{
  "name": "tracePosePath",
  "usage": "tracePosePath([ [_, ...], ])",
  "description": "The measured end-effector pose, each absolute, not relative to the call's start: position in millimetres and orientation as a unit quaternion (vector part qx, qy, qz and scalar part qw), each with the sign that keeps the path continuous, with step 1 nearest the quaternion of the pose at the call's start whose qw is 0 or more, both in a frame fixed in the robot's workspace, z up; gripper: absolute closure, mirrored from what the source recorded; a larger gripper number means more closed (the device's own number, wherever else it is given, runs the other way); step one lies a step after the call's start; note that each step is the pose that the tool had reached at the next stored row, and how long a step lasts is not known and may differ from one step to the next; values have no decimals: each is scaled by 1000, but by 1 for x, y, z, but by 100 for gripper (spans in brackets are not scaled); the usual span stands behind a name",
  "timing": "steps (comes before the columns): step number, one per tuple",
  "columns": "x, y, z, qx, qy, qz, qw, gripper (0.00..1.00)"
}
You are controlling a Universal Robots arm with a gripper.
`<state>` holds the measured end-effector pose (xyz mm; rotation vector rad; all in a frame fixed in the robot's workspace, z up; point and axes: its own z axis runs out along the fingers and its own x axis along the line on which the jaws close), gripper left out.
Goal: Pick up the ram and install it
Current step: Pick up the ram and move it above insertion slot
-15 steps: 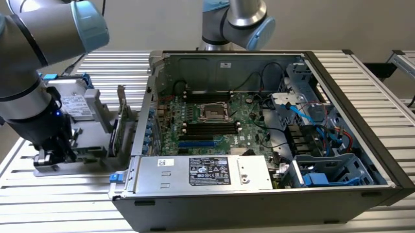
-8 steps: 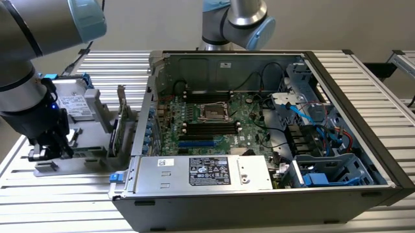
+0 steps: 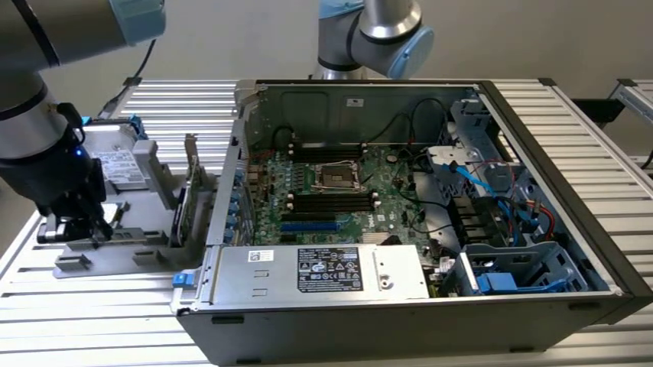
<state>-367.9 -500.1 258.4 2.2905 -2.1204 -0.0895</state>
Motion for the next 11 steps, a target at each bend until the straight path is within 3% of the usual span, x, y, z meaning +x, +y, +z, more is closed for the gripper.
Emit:
tracePosePath([
  [11, -345, -500, 297, 733, -679, -29, 9, 86],
])
